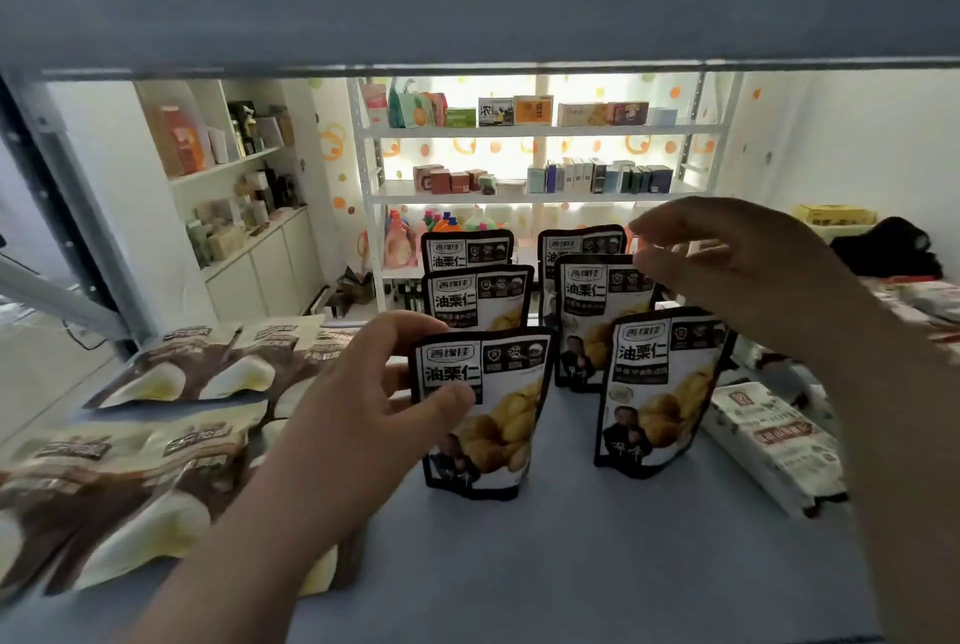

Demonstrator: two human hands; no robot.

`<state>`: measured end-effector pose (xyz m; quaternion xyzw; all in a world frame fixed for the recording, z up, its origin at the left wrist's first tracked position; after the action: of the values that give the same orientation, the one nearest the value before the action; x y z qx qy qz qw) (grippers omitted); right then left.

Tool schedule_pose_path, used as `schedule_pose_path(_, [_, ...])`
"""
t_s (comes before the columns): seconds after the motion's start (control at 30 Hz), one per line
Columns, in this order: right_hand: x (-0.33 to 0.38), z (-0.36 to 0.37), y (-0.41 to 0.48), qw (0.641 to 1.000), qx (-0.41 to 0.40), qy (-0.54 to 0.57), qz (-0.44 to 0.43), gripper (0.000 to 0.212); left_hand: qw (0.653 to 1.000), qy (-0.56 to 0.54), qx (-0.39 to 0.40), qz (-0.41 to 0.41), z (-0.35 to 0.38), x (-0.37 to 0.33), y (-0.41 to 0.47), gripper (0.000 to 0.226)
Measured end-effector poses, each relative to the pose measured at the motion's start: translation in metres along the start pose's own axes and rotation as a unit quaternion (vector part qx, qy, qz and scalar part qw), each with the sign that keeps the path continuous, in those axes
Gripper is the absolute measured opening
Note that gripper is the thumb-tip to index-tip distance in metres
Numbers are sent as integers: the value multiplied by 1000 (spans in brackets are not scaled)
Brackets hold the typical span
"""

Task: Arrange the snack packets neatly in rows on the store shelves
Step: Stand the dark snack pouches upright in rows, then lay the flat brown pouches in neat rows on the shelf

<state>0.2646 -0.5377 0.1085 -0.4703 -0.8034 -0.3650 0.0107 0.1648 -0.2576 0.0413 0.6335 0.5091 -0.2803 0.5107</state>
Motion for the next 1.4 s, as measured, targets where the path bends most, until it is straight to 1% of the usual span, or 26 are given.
schedule_pose_path(0.07, [-15, 8, -30, 987, -113, 83, 75, 42, 999, -12, -48, -4, 14, 9, -4, 36])
schedule_pose_path(0.1, [-21, 17, -43, 975, -148, 123, 108, 46, 997, -3, -71, 0, 22, 13, -5, 36])
schedule_pose_path(0.13, [-26, 27, -55, 964, -162, 159, 141, 49, 996, 7, -89, 5, 28, 15, -7, 37])
schedule_pose_path(0.2, [-29, 47, -71, 947, -153, 212, 184, 49, 994, 3, -108, 9, 38, 23, -9, 39])
schedule_pose_path(0.27, [-29, 57, -80, 934, -153, 249, 206, 38, 994, -9, -105, 4, 47, 32, -11, 40])
schedule_pose_path(0.33, [-30, 61, -84, 929, -153, 252, 223, 31, 995, 12, -97, 2, 51, 40, -13, 46])
schedule_pose_path(0.4, [-31, 66, -87, 931, -131, 251, 230, 27, 996, 28, -83, 15, 54, 46, -17, 59])
schedule_pose_path(0.43, [-31, 68, -88, 930, -119, 253, 240, 25, 996, 38, -72, 21, 55, 48, -18, 62])
schedule_pose_path(0.53, [-34, 71, -89, 923, -106, 254, 268, 23, 996, 71, -55, 26, 57, 52, -20, 63])
schedule_pose_path(0.67, [-35, 71, -89, 922, -112, 266, 259, 22, 994, 97, -39, 18, 61, 58, -17, 59])
schedule_pose_path(0.83, [-32, 70, -91, 921, -137, 284, 230, 17, 993, 104, -49, 1, 63, 65, -14, 56])
schedule_pose_path(0.97, [-33, 77, -89, 915, -77, 314, 243, 19, 991, 116, -61, 0, 65, 68, -14, 58])
schedule_pose_path(1.03, [-36, 78, -90, 918, -74, 304, 244, 16, 989, 125, -74, -5, 65, 69, -13, 62])
schedule_pose_path(1.13, [-36, 78, -91, 921, -70, 306, 232, 12, 989, 131, -72, -18, 68, 69, -14, 64])
schedule_pose_path(1.3, [-38, 73, -98, 927, -47, 303, 214, 17, 984, 141, -103, -41, 65, 69, -17, 78])
schedule_pose_path(1.4, [-41, 66, -103, 936, -32, 301, 176, 31, 983, 151, -103, -35, 65, 65, -23, 81])
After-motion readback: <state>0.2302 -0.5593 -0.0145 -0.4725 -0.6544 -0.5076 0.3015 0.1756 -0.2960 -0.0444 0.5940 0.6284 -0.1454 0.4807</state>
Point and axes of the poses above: each hand's wrist, its own y-axis towards the middle knuckle, its own z-axis out of the palm, x = y × z, the point moved 4 cm from there along y, towards the middle knuckle, and after that the axes turned 8 degrees about -y, right-handed, at the moved point
